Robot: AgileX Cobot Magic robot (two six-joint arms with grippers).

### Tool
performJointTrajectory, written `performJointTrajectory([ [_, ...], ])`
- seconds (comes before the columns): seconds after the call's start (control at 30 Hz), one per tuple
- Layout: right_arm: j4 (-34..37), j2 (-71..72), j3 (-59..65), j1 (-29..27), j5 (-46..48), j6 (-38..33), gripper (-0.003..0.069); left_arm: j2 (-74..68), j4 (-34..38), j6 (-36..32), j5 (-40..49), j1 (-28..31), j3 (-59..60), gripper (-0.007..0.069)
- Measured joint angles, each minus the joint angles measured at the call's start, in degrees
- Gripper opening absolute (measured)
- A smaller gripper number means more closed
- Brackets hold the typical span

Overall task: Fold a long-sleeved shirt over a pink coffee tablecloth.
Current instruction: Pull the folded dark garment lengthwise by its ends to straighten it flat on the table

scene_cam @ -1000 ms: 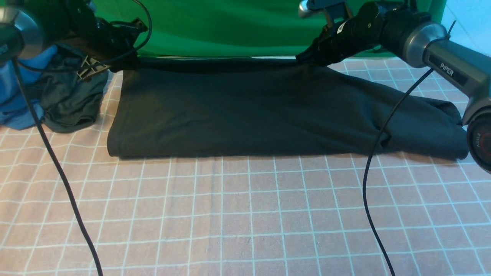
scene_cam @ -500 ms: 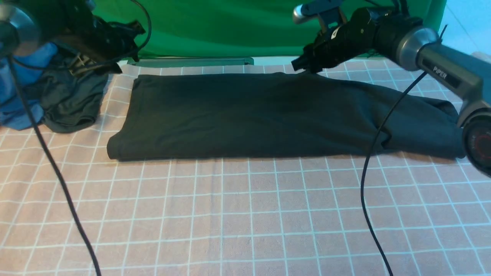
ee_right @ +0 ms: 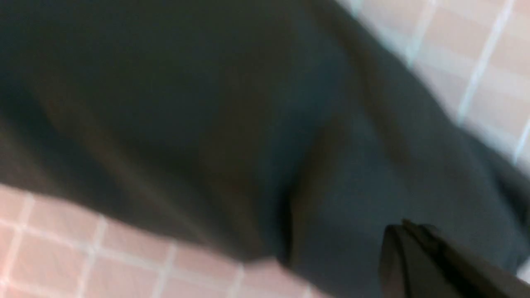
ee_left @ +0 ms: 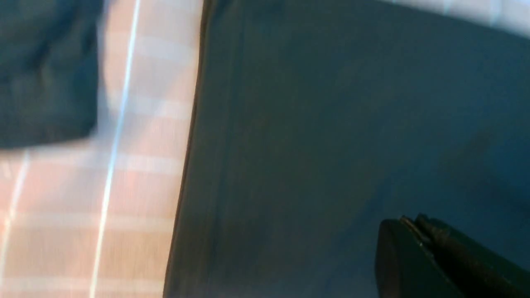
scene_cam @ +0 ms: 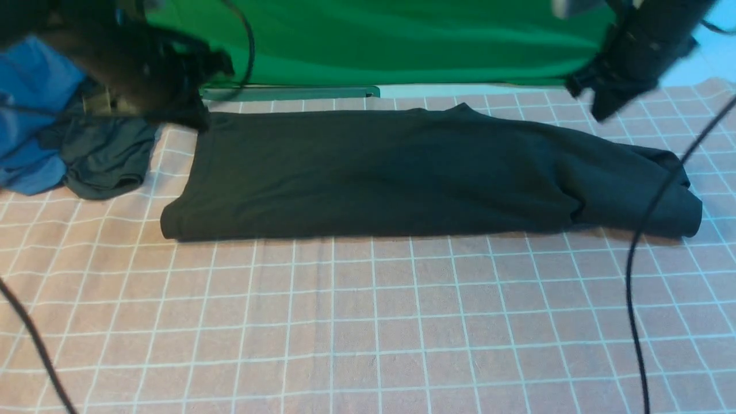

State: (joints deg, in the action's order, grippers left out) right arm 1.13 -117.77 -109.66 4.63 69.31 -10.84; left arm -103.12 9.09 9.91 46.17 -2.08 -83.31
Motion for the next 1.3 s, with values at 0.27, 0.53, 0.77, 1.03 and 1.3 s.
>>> performJointTrajectory([
  [0.27,-0.25,4.09,16.47,-10.71,-1.35,5.97,0.0237,-6.13,0.52,-0.07,-8.05,0.0,9.06,0.0012],
  [0.53,1.55,3.98,20.63,-15.13,-9.43,6.72,0.0572,-9.84,1.51,-0.07,-9.85,0.0,8.79,0.0012],
  [0.77,6.98,-0.45,20.8,-15.13,-12.32,6.16,0.0393,-10.04,2.52,-0.07,-10.06,0.05,8.77,0.0013],
  [1.03,7.19,-2.12,20.24,-15.13,-11.79,3.49,0.0102,-10.23,3.25,-0.07,-10.36,0.05,8.37,0.0013],
  [1.3,-1.99,-2.12,13.68,-15.13,-5.71,1.61,0.0055,-10.33,3.55,-0.07,-10.81,0.05,8.31,0.0013],
])
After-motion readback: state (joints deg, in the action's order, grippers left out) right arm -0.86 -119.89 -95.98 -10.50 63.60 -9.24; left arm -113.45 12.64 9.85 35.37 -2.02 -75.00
